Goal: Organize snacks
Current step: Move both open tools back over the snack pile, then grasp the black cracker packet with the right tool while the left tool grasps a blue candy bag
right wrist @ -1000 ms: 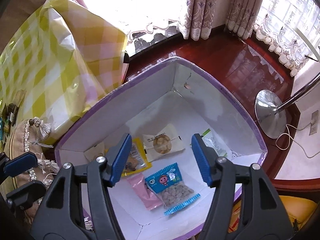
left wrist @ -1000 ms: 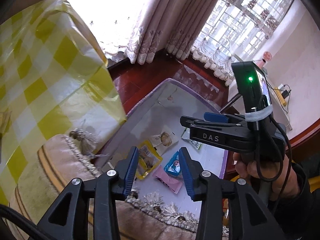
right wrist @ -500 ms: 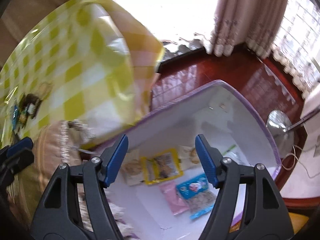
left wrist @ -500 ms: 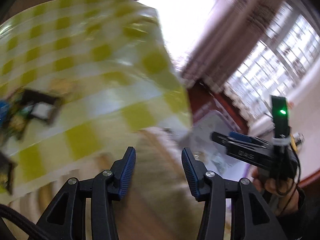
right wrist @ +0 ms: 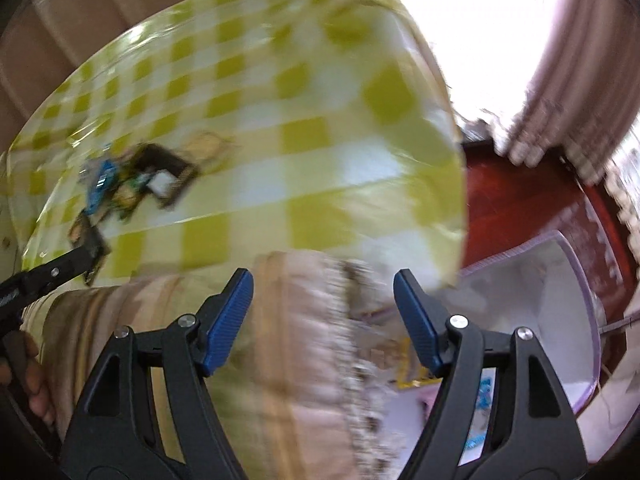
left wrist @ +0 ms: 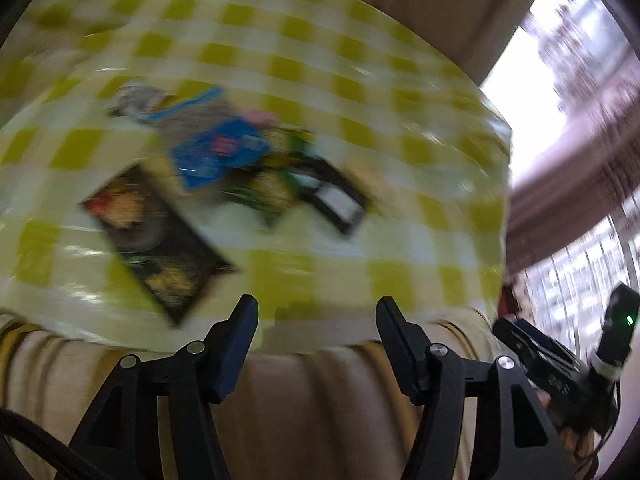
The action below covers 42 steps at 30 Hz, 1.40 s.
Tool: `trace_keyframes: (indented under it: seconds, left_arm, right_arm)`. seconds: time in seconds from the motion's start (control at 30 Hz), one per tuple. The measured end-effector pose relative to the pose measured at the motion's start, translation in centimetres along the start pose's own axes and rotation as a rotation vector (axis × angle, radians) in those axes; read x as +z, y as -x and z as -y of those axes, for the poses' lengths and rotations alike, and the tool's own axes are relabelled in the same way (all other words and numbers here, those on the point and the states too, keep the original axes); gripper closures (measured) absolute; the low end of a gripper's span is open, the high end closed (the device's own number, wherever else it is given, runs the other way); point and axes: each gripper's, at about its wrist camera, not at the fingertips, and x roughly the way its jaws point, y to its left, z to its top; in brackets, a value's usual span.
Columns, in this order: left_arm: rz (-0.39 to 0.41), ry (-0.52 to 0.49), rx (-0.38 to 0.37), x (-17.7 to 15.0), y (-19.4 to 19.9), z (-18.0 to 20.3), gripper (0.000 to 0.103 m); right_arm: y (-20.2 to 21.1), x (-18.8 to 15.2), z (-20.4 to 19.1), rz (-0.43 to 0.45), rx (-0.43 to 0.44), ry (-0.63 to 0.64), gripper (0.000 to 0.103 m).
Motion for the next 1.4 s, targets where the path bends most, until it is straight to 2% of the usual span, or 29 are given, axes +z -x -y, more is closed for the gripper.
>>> trace_keyframes:
  seconds: [0.23,0.47,0.8,1.07,1.4]
  left_arm:
    - [0.059,0.113,0.071,1.4,1.9,-5.9,0.039]
    - [0.095,0.162,0.052,3.3,3.1,-10.3,0.039]
    - [0.114,0.226,0.038,4.4,3.7,-14.4,0.039]
    - [0.127,0.248,0.037,4.5,4.1,-15.9,0.039]
    - [0.137,0.247,0.052,6.0,3.5,-16.7,0.039]
  right_arm:
    - [-0.9,1.5,-9.3,0.011,0.089,0.211,0.020]
    - [-2.5,1.2,-17.3,-0.011,0.164,0.373,0.020]
    - [-6.6,0.2,-26.2,-0.110,0.149,0.617,0.020]
    - [-10.2,1.1,-29.3,-0.189,0.140,0.681,0.020]
    - [-13.1,1.8,-31.0,-0.237,0.169,0.665,0.020]
